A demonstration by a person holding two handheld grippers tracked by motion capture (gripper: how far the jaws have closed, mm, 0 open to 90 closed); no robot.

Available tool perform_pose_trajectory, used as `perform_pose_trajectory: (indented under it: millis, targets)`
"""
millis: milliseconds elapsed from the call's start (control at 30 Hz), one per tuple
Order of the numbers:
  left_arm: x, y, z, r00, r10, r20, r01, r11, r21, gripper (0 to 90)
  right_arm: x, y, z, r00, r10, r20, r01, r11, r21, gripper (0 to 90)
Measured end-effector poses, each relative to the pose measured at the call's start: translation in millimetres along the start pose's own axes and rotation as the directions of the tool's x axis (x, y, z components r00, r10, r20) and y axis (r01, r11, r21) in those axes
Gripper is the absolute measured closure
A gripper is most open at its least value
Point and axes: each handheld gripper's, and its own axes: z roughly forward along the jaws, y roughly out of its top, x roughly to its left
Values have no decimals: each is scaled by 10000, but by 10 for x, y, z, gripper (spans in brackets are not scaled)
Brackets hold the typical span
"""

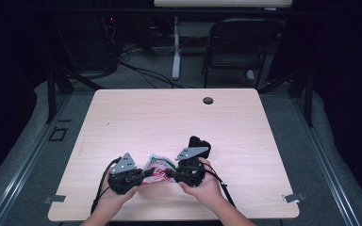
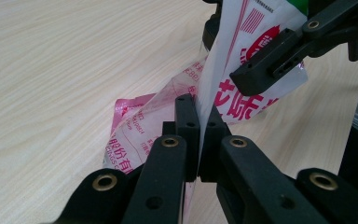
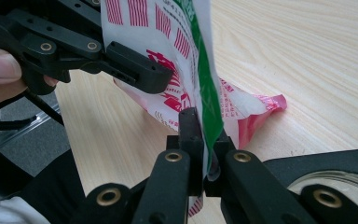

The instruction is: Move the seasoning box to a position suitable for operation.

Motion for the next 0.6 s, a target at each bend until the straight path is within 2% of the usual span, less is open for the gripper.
perform_pose_trajectory:
  millis: [167,333,433,533,600]
  targets:
    - [6,-10,-3,10000,58,31,-58,10000,50,897,5,-3,9,9999,-117,-24,117,9999,-17,900]
    - [24,-29,7,10000,37,-46,-35,9997,240,856,8,6,11,9997,-227,-41,227,9997,12,900]
    - [24,-39,14,9998,151,-159,-147,9996,250,832,5,17,14,9997,-237,-51,237,9997,-12,900]
    - [31,-56,26,9978,503,-426,-484,9978,444,772,0,32,15,9995,-327,-49,327,9995,-25,900]
    - [41,-70,35,9979,495,-412,-476,9978,454,744,0,35,21,9995,-299,-106,299,9995,-84,900]
